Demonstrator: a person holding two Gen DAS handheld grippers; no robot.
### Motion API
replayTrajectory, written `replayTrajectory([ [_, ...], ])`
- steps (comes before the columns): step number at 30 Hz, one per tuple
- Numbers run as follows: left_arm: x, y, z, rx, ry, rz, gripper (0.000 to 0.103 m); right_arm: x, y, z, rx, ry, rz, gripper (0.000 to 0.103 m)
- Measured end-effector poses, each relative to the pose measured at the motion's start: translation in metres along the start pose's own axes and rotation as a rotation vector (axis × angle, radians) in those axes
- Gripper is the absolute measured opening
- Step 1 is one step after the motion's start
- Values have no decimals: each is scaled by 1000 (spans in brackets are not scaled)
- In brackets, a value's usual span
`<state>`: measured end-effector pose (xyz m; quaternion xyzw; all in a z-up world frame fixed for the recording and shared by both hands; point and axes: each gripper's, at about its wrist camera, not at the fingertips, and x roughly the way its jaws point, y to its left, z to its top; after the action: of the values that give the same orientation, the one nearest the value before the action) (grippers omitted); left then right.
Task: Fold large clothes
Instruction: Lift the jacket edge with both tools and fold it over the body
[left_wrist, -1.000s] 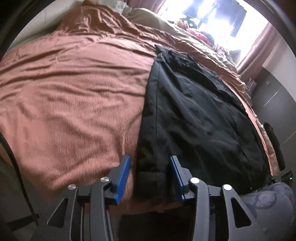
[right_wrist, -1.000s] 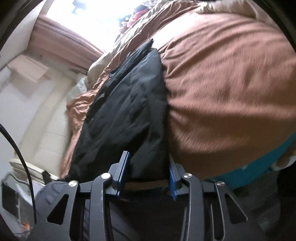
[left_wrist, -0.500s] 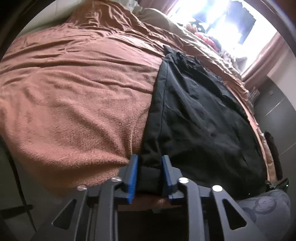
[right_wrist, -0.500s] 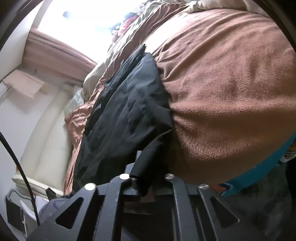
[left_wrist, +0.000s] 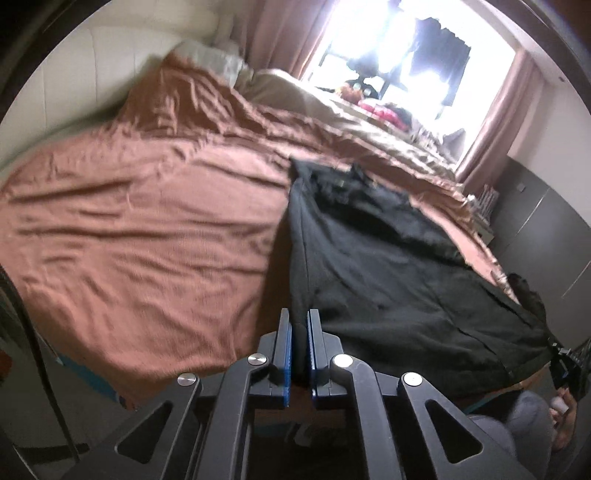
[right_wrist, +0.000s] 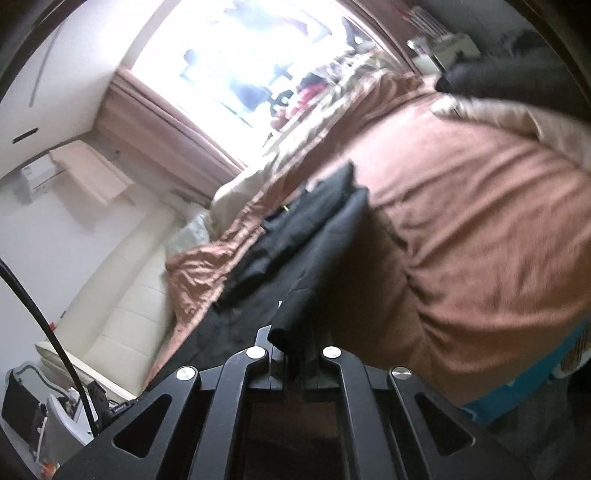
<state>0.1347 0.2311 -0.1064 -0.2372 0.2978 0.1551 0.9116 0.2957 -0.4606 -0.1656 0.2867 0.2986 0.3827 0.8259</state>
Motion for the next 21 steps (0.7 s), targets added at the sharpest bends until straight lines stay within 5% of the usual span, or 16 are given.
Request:
replayTrajectory([
  [10, -83, -13, 12, 16, -145, -48, 7, -61, 23, -8, -69, -60, 72, 0],
  [21, -158, -15, -9, 36, -226, -82, 7, -104, 21, -36, -89, -79, 110, 0],
])
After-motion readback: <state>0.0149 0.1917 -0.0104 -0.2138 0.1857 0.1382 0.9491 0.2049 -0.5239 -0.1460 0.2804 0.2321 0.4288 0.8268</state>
